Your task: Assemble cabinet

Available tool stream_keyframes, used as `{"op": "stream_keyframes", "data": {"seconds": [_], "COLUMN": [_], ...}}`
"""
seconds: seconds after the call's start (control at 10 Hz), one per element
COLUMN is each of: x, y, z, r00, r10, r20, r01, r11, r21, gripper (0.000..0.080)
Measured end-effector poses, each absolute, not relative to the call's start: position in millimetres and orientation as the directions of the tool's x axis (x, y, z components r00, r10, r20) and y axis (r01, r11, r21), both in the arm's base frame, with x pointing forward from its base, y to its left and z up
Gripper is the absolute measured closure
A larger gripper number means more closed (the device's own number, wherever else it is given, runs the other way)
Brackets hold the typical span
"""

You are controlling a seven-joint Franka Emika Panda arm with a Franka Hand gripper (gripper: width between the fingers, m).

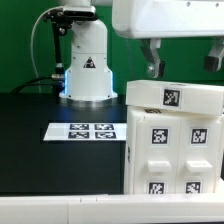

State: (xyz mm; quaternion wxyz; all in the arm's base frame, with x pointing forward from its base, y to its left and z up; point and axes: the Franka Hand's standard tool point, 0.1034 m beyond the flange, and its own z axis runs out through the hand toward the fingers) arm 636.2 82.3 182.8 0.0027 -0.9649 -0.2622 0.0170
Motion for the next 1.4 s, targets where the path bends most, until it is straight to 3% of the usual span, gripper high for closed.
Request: {"op": "stream_keyframes", "data": {"seconds": [0.2,0.4,0.6,0.7,0.8,0.9,1.0,1.1,1.3,1.4], "x": [638.2,636.0,636.6,637.8,639.3,642.1,644.6,645.6,645.6,645.6], "y": [80.1,81.3,79.4,78.4,77.5,75.5,73.4,72.8,67.2,66.9], "z": [174.4,165.8,166.6,167.9,169.4,171.7,173.4,173.4,170.8,170.9], "r00": [0.680,0.698,0.712,0.721,0.776,0.823,0.855,0.899,0.984,0.979], "r10": [0.733,0.716,0.702,0.693,0.631,0.568,0.518,0.437,0.173,0.202], "r20": [-0.015,-0.016,-0.015,-0.012,-0.007,0.003,0.013,0.020,0.038,0.036], "r01": [0.733,0.716,0.702,0.693,0.631,0.567,0.518,0.436,0.173,0.201], "r11": [-0.680,-0.698,-0.712,-0.721,-0.776,-0.823,-0.855,-0.899,-0.985,-0.979], "r21": [0.011,0.012,0.012,0.015,0.019,0.026,0.032,0.033,-0.001,0.010], "gripper": [0.0003,0.0003,0.0268,0.0268,0.0451,0.0451,0.0651,0.0751,0.0790,0.0797]}}
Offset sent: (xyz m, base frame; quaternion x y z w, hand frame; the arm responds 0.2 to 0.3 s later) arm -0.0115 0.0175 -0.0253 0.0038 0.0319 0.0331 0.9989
